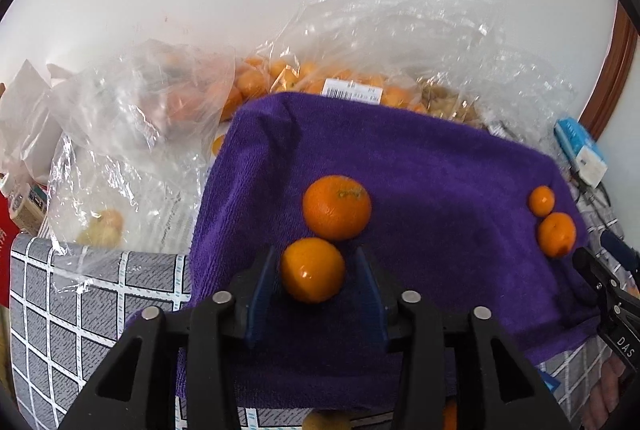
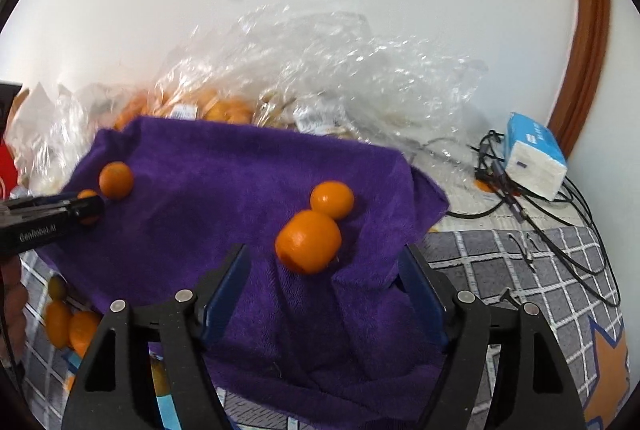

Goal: Organize fruits
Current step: 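Lower the oranges onto the purple towel and open both tools, then withdraw both open tools to the fruit beside the towel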

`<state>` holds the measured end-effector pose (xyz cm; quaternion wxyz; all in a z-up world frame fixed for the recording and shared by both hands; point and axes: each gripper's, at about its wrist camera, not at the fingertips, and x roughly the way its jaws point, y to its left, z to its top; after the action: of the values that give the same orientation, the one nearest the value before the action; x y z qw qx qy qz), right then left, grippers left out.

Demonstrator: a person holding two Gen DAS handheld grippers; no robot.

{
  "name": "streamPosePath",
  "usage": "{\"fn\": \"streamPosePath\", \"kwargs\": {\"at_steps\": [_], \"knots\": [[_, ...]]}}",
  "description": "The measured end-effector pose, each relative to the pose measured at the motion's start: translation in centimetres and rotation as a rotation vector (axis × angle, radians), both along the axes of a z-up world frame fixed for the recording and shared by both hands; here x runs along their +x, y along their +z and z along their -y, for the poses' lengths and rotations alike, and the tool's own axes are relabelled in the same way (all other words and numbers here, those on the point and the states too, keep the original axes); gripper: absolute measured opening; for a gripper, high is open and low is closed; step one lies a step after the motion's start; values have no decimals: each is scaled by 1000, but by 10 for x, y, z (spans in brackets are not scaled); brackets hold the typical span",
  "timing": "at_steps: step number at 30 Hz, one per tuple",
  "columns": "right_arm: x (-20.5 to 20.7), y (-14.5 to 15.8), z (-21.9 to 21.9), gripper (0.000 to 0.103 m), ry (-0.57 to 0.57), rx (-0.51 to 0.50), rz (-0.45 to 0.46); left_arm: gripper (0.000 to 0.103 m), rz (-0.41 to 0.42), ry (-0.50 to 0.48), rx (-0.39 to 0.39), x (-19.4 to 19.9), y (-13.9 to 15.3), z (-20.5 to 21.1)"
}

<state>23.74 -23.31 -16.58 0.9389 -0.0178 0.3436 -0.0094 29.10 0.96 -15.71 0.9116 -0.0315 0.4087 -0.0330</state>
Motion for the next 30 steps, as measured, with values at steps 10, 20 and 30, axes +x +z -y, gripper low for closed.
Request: {"fn": "streamPosePath", "kwargs": {"at_steps": [10,20,30], "knots": [[-46,36,8,75,-44,-14,51,47,140,-9,-15,-32,49,-5],[-79,33,8,75,-66,31,-12,47,169,-36,-43,-82,59,-30],[-93,2,-35,61,58,44,-60,47,84,18,-30,-123,6,-73]]}}
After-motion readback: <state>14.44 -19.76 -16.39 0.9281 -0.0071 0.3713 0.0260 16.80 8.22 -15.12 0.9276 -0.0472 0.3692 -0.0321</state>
